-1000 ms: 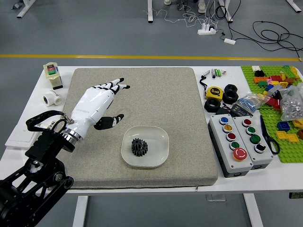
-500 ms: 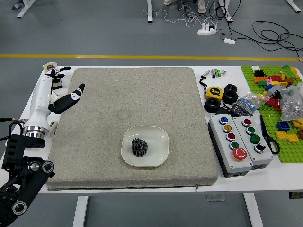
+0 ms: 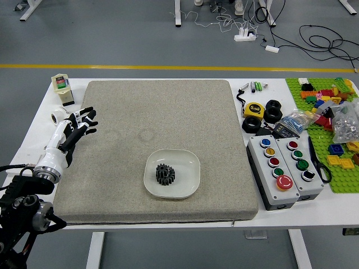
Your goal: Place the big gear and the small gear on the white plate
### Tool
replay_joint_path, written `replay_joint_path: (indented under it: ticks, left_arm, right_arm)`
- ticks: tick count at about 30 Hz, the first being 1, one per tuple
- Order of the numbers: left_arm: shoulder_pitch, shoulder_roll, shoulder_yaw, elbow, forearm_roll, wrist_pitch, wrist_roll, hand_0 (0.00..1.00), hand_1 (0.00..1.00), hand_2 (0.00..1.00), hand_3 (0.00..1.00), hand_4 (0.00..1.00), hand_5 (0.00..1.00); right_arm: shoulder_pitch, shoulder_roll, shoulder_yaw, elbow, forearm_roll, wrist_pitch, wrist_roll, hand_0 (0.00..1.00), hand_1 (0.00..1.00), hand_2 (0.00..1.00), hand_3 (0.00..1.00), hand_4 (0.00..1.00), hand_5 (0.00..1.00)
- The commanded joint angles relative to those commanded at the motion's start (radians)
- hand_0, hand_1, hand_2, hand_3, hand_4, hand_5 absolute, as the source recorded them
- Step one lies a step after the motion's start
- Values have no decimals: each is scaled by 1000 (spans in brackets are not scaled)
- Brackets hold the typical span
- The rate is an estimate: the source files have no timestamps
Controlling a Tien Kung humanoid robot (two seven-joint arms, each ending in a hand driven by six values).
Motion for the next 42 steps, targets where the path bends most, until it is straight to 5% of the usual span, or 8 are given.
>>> replay_joint_path:
  ticks: [1, 2, 5, 11, 24, 42]
  left_arm:
    - [2, -2, -2, 1, -39, -5, -2, 741, 746, 833, 829, 838, 713]
    - [5, -5, -4, 1, -84, -9, -5, 774, 766, 852, 840, 859, 841]
    - [8, -9, -8, 4, -174, -17, -18, 774, 766, 852, 840, 859, 841]
    - [11, -13, -14, 7, -196, -28, -39, 772, 764, 855, 840, 862, 859]
    - [4, -15, -37, 11, -105, -19, -102, 780, 781, 856, 837, 865, 896]
    - [-5, -11, -58, 7, -35, -52, -91, 795, 791, 868, 842, 868, 893]
  right_arm:
    - [0, 0, 1, 0, -1, 0, 0, 596, 607, 694, 558, 754, 677]
    - [-1, 0, 2, 0, -2, 0, 0, 597, 607, 694, 558, 754, 678]
    - [-2, 0, 1, 0, -2, 0, 0, 597, 607, 694, 558, 754, 678]
    - [0, -1, -2, 0, 3, 0, 1, 597, 607, 694, 558, 753, 677]
    - [9, -3, -2, 0, 8, 0, 3, 596, 606, 694, 558, 750, 678]
    - [14, -6, -1, 0, 8, 0, 5, 596, 606, 695, 557, 750, 678]
